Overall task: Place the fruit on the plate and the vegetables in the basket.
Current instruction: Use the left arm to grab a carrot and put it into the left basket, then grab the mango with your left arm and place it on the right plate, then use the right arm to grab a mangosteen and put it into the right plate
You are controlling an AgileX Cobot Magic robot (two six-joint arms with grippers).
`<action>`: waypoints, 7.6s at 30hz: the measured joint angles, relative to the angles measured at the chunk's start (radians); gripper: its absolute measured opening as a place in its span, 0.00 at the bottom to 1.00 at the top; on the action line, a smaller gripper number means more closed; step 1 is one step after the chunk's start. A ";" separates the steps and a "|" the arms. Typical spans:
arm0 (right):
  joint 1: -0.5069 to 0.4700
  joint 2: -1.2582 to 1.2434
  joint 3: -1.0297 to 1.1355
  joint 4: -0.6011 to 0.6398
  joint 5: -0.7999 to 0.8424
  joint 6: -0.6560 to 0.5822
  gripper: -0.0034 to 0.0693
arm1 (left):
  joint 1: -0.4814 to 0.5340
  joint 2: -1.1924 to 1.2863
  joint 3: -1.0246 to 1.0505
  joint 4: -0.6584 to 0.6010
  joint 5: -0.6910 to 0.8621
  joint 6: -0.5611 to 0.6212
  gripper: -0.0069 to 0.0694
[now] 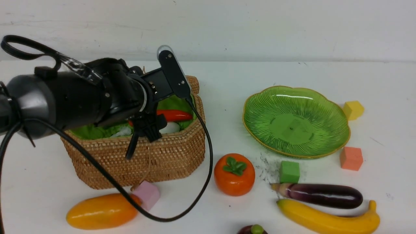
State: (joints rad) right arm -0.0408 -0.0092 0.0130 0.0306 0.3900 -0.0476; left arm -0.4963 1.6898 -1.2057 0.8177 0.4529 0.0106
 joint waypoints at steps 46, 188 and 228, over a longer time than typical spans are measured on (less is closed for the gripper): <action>0.000 0.000 0.000 0.000 0.000 0.000 0.38 | 0.000 -0.218 0.410 -0.503 0.229 0.251 0.95; 0.000 0.000 0.000 0.000 0.000 0.000 0.38 | -0.084 0.097 -1.021 -0.724 0.794 0.133 0.11; 0.000 0.000 0.000 0.000 0.000 0.000 0.38 | 0.150 -1.294 0.471 -0.665 0.465 -0.319 0.07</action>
State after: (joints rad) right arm -0.0408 -0.0092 0.0130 0.0306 0.3900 -0.0476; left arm -0.3461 0.3956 -0.7348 0.1528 0.9177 -0.3083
